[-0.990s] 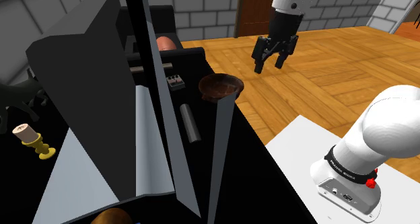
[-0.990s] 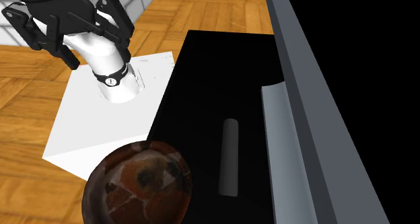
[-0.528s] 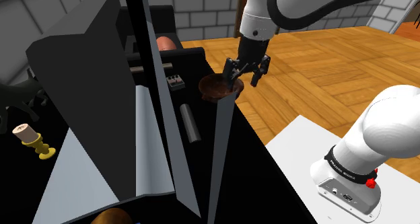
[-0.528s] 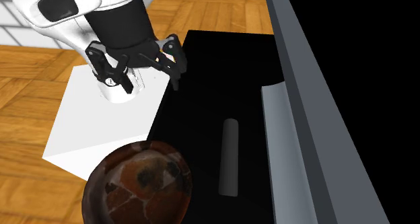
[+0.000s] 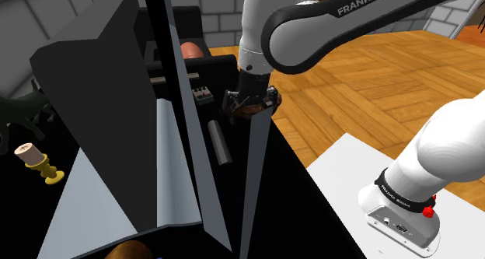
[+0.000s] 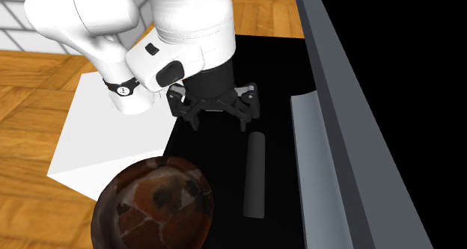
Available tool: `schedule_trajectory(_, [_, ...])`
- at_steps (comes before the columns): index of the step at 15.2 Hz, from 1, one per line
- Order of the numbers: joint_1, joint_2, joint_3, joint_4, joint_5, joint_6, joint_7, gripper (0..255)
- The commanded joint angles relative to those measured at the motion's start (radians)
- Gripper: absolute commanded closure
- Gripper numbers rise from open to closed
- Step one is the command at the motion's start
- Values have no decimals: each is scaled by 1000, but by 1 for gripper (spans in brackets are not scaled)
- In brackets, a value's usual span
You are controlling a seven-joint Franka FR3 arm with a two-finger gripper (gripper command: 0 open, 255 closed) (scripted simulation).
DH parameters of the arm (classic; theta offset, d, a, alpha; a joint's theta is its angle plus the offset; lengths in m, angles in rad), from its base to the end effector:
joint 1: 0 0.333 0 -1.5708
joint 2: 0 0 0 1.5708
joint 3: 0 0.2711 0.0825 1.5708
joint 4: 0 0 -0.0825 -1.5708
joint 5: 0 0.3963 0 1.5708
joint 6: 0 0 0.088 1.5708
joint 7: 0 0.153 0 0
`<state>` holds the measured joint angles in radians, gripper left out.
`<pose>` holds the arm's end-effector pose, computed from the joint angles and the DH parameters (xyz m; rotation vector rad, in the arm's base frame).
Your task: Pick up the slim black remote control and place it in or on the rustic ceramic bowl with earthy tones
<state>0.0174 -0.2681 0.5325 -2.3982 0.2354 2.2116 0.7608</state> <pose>0.4133 0.2604 0.3128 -3.0137 0.5477 -0.0138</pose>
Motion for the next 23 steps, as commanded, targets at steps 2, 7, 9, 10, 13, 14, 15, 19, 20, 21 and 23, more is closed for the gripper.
schedule_trajectory(2, [-19,128,54,57,-66,70,118,0])
schedule_trajectory(7, [-14,334,95,168,-226,140,321,0])
schedule_trajectory(9, [-9,356,92,161,-244,166,334,0])
schedule_trajectory(10, [-7,368,90,157,-254,178,341,0])
schedule_trajectory(13, [0,403,85,149,-285,215,363,0])
schedule_trajectory(14, [4,422,81,145,-302,234,375,0])
schedule_trajectory(15, [4,422,80,145,-302,234,375,0])
schedule_trajectory(19, [4,422,80,145,-302,234,375,0])
schedule_trajectory(20, [4,422,80,145,-302,234,375,0])
schedule_trajectory(21, [4,422,80,145,-302,234,375,0])
schedule_trajectory(23, [4,422,80,145,-302,234,375,255])
